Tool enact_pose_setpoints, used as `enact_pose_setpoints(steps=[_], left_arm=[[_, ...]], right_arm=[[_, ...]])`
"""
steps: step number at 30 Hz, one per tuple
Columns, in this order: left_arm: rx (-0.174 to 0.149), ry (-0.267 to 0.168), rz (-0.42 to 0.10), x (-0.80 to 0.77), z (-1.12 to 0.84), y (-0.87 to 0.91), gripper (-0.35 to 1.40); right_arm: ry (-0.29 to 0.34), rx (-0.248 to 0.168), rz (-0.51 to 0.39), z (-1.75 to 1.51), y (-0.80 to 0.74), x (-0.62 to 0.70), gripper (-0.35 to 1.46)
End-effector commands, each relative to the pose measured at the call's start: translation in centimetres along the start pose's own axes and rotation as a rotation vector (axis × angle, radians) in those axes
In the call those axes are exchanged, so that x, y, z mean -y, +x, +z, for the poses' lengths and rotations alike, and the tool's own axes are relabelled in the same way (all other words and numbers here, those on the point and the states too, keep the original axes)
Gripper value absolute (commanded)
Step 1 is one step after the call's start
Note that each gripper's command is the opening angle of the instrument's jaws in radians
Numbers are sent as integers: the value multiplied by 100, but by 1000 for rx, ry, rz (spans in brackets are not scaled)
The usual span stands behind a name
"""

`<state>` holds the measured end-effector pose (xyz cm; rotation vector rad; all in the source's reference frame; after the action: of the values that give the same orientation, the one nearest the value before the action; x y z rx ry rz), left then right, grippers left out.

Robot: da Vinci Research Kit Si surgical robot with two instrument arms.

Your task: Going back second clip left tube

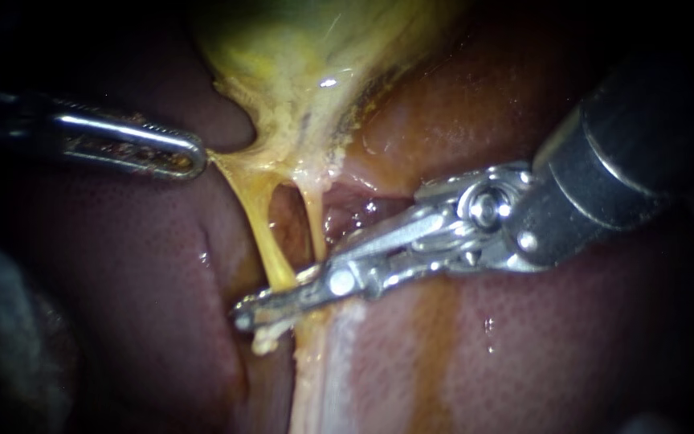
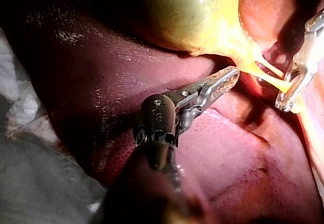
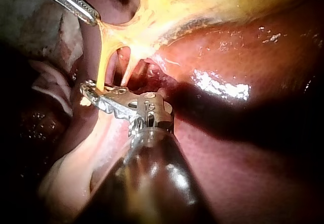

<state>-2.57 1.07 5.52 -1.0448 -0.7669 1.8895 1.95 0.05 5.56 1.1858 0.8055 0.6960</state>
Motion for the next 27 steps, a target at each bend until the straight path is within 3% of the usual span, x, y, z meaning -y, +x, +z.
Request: enact_pose_setpoints(steps=[1,6,10,13,19,27], left_arm=[[0,0,0,0,0,0,-35],[0,0,0,0,0,0,-35],[0,0,0,0,0,0,-35],[0,0,0,-1,0,0,-35],[0,0,0,-1,0,0,-35],[0,0,0,-3,2,0,-35]], right_arm=[[0,0,0,0,0,0,-35],[5,-3,-1,1,0,-2,-33],[-3,6,-132,3,-1,-4,3],[-7,4,-161,5,0,-5,26],[-23,3,-263,12,0,-8,41],[-148,-85,-403,26,10,-22,49]])
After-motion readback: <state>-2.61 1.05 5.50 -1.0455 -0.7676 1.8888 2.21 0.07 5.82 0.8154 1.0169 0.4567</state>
